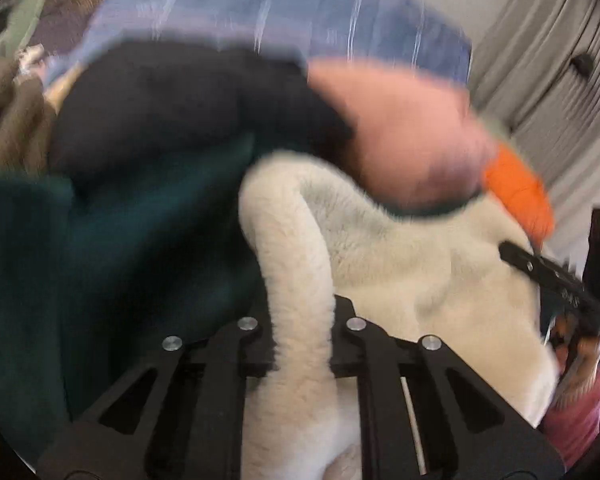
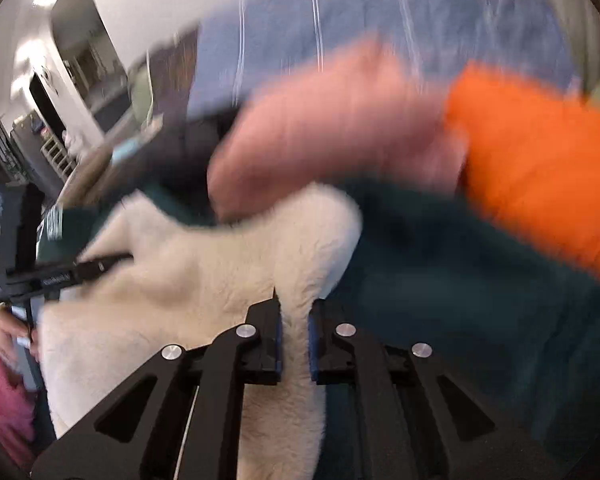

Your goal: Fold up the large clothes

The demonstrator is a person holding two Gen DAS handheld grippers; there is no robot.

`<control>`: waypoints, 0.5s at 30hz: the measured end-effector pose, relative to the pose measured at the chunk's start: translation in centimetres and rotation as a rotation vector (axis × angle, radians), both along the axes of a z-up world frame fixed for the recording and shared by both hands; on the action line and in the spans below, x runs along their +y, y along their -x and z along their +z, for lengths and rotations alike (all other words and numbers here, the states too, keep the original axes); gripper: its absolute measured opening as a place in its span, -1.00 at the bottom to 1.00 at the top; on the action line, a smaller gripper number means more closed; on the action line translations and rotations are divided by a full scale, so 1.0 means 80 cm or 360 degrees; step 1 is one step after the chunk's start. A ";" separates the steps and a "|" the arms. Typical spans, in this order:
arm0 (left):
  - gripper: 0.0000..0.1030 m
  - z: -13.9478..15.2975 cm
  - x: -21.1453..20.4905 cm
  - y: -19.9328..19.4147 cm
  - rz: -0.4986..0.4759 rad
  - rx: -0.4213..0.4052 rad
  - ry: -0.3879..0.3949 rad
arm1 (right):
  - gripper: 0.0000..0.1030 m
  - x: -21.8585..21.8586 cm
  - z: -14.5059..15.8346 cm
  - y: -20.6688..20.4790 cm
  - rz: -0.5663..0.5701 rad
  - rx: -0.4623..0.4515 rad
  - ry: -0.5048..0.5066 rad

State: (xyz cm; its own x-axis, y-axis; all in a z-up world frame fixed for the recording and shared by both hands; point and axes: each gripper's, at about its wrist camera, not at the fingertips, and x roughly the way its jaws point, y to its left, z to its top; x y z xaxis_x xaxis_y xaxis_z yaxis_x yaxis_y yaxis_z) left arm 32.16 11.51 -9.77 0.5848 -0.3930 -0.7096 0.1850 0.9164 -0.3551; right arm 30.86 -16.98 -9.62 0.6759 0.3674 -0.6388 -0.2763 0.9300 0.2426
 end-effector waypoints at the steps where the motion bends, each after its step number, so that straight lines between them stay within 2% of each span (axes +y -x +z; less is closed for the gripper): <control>1: -0.77 0.006 0.002 0.001 0.0028 -0.0079 0.0020 | -0.83 -0.005 0.003 -0.007 -0.0010 -0.0020 -0.0022; 2: -0.76 0.009 0.005 -0.001 0.0060 -0.0141 0.0041 | -0.83 -0.008 0.002 -0.017 -0.0012 -0.0022 -0.0031; 3: -0.72 0.003 0.004 -0.005 0.0077 -0.0153 0.0020 | -0.82 -0.004 -0.009 -0.031 -0.0006 -0.0025 0.0024; 4: -0.62 -0.010 0.000 -0.012 0.0093 -0.0149 -0.0065 | -0.80 0.006 -0.026 -0.041 -0.0006 -0.0029 0.0156; 5: -0.52 -0.035 -0.009 -0.017 0.0105 -0.0127 -0.0203 | -0.70 0.020 -0.052 -0.050 -0.0004 -0.0021 0.0329; 6: -0.39 -0.049 -0.015 -0.021 0.0096 -0.0104 -0.0258 | -0.60 0.026 -0.069 -0.051 -0.0004 -0.0006 0.0417; 7: -0.38 -0.058 -0.017 -0.020 0.0097 -0.0100 -0.0273 | -0.57 0.030 -0.081 -0.049 -0.0016 -0.0010 0.0453; 8: -0.36 -0.053 -0.014 -0.017 0.0105 -0.0110 -0.0245 | -0.42 0.031 -0.076 -0.043 -0.0053 -0.0048 0.0477; 9: -0.25 -0.047 -0.009 -0.014 0.0122 -0.0097 -0.0222 | -0.13 0.025 -0.069 -0.037 -0.0096 -0.0060 0.0489; 10: -0.06 -0.045 -0.005 -0.013 0.0135 -0.0084 -0.0222 | -0.05 0.018 -0.057 -0.030 -0.0155 -0.0054 0.0492; 11: 0.01 -0.041 0.002 -0.008 0.0163 -0.0068 -0.0240 | -0.05 0.011 -0.044 -0.021 -0.0193 -0.0055 0.0479; 13: 0.00 -0.029 0.014 0.008 0.0187 -0.0073 -0.0197 | -0.05 0.000 -0.019 0.006 -0.0262 -0.0113 0.0454; 15: -0.02 -0.008 0.021 0.041 0.0160 -0.0116 -0.0101 | -0.05 -0.006 0.012 0.056 -0.0195 -0.0182 0.0303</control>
